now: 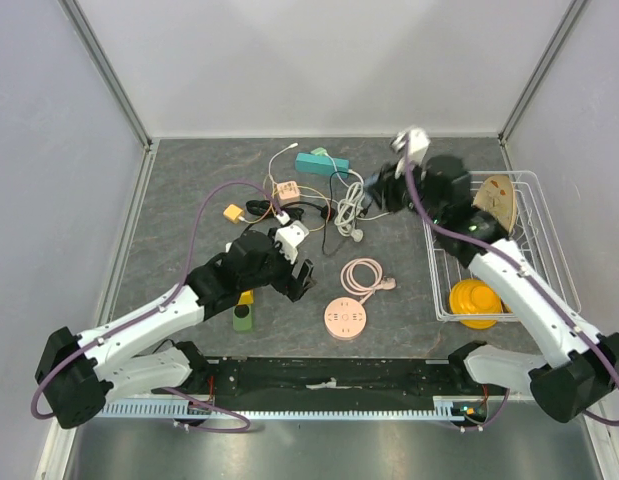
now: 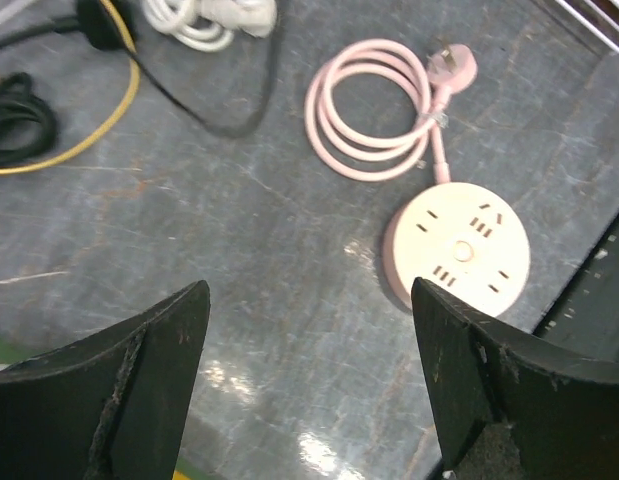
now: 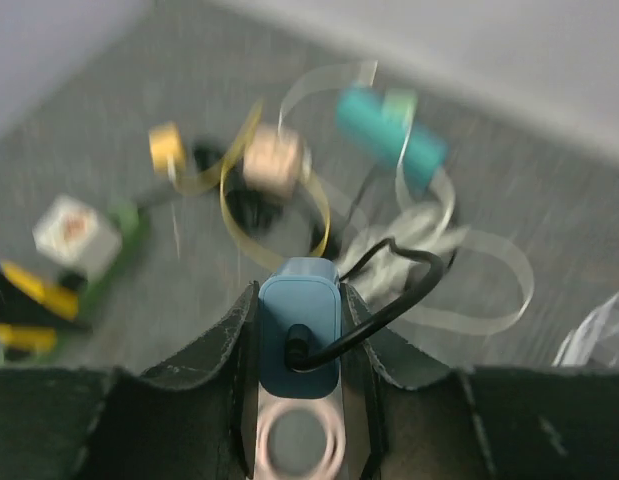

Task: Insert the plug
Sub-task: Adjust the socket at the center of the board, then insert the plug into the socket.

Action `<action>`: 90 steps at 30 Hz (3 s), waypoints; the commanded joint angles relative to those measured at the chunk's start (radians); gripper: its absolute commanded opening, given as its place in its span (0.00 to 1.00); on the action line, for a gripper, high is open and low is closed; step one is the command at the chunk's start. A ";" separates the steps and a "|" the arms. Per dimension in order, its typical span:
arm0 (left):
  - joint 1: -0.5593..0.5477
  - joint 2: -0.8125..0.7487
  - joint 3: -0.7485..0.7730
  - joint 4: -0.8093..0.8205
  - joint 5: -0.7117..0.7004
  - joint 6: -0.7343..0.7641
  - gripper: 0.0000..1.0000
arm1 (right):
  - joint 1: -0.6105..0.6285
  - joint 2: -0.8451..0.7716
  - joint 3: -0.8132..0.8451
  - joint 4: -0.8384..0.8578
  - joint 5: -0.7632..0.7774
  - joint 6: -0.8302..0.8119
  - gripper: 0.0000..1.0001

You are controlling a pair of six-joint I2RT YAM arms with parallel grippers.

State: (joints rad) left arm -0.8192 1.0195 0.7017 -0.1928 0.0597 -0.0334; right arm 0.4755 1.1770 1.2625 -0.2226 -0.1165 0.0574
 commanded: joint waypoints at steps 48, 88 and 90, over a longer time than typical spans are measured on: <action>-0.317 0.723 0.375 -0.037 -0.164 -0.165 0.84 | 0.393 -0.405 -0.805 -0.041 0.748 0.529 0.00; -0.044 0.318 0.259 -0.201 -0.319 -0.525 0.80 | 0.393 0.077 -0.621 0.440 0.337 0.303 0.00; -0.026 0.262 0.227 -0.218 -0.314 -0.537 0.79 | 0.397 0.102 -0.615 0.460 0.330 0.303 0.00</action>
State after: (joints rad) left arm -0.8795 1.3643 0.9890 -0.3717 -0.2554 -0.4911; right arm 0.8680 1.2358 0.5980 0.1230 0.2615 0.3721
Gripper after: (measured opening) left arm 0.794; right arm 0.370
